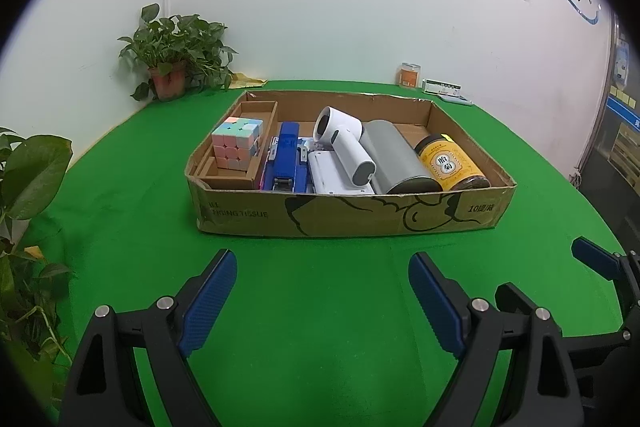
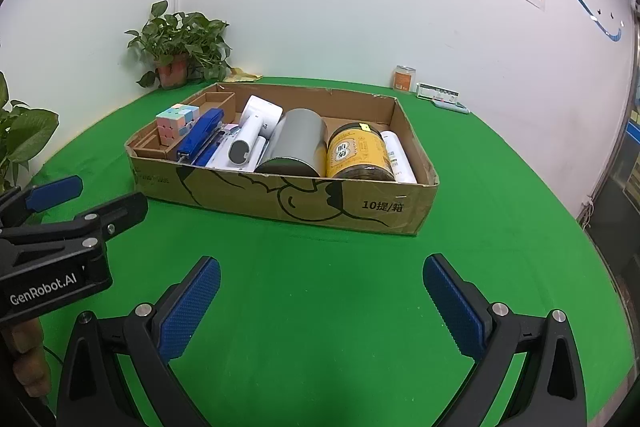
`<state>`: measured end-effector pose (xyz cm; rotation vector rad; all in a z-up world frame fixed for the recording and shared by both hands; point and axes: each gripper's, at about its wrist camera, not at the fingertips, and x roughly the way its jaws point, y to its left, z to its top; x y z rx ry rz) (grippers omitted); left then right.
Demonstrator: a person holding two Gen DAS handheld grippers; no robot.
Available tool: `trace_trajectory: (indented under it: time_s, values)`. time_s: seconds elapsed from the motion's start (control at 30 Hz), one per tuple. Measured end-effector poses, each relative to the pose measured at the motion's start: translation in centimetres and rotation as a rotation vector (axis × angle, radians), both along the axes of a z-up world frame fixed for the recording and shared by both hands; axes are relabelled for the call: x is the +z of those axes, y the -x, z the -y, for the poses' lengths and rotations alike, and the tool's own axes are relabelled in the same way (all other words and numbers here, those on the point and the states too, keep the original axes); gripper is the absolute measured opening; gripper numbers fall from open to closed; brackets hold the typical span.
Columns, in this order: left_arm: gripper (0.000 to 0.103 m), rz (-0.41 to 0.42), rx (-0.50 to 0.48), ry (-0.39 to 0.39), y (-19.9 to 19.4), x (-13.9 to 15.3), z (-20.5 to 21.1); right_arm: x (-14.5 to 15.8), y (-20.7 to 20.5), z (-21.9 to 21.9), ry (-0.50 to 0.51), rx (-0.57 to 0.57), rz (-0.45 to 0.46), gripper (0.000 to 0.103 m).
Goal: Organize rigid objects
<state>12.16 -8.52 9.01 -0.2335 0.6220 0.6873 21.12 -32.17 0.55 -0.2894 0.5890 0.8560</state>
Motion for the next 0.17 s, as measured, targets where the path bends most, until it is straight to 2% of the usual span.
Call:
trace_trajectory:
  time_s: [0.1, 0.17]
  values:
    - [0.088, 0.019, -0.011, -0.016, 0.10, 0.09, -0.16, -0.08, 0.05, -0.26, -0.001, 0.005, 0.001, 0.102]
    - [0.088, 0.039, -0.016, 0.011, 0.06, 0.16, -0.98, -0.10, -0.20, -0.34, -0.012, 0.014, -0.006, 0.102]
